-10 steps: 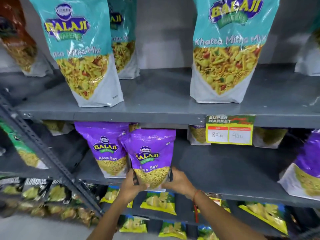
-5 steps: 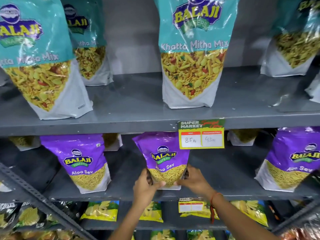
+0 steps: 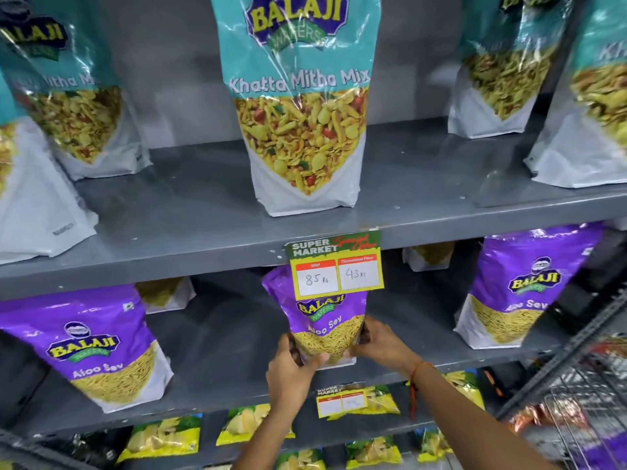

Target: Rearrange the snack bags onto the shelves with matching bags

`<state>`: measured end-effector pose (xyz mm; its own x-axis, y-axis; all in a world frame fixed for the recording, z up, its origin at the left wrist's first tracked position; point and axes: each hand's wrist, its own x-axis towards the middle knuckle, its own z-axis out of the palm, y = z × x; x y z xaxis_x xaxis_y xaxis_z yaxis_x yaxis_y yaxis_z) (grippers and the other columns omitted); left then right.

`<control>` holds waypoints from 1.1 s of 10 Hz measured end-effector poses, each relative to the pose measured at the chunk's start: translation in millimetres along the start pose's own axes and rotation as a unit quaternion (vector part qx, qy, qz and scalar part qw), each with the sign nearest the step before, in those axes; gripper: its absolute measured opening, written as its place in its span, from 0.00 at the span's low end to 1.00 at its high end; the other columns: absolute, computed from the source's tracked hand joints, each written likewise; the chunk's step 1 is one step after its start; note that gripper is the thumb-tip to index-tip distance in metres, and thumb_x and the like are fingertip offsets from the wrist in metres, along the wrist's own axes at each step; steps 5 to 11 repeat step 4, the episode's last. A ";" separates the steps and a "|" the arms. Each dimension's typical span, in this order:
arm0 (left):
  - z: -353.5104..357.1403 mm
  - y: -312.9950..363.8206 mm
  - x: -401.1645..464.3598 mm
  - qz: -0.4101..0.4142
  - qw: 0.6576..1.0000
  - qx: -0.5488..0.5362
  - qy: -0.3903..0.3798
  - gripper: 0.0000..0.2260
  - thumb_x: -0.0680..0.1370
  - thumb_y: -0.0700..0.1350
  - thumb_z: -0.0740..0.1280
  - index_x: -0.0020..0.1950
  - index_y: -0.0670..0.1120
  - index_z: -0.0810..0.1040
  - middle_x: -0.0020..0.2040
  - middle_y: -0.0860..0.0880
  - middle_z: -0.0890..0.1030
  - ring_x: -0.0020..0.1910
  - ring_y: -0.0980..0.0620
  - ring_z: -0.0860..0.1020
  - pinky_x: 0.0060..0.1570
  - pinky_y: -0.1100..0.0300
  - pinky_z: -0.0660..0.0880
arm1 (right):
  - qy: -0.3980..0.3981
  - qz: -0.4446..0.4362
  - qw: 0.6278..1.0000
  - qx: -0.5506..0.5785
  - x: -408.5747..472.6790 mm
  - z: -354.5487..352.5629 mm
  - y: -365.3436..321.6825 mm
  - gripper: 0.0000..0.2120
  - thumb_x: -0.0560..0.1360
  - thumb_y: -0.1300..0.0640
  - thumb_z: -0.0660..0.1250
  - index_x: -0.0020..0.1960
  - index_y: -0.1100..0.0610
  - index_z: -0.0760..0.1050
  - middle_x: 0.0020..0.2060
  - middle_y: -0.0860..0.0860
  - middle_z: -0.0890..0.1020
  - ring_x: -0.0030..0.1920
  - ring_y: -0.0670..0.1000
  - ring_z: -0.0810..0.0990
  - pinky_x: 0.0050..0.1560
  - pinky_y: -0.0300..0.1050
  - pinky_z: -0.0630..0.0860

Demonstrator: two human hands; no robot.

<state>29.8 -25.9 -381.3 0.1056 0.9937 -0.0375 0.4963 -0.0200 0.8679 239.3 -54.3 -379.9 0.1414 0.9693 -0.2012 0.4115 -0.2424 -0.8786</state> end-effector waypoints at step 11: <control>-23.9 3.7 -32.5 0.020 0.996 -0.082 0.016 0.32 0.65 0.49 0.80 0.65 0.50 0.73 0.62 0.51 0.79 0.60 0.51 0.79 0.55 0.58 0.77 | 0.267 -0.089 0.957 0.072 -63.1 28.5 -29.7 0.25 0.66 0.36 0.77 0.57 0.42 0.70 0.53 0.37 0.79 0.54 0.34 0.79 0.49 0.32 0.74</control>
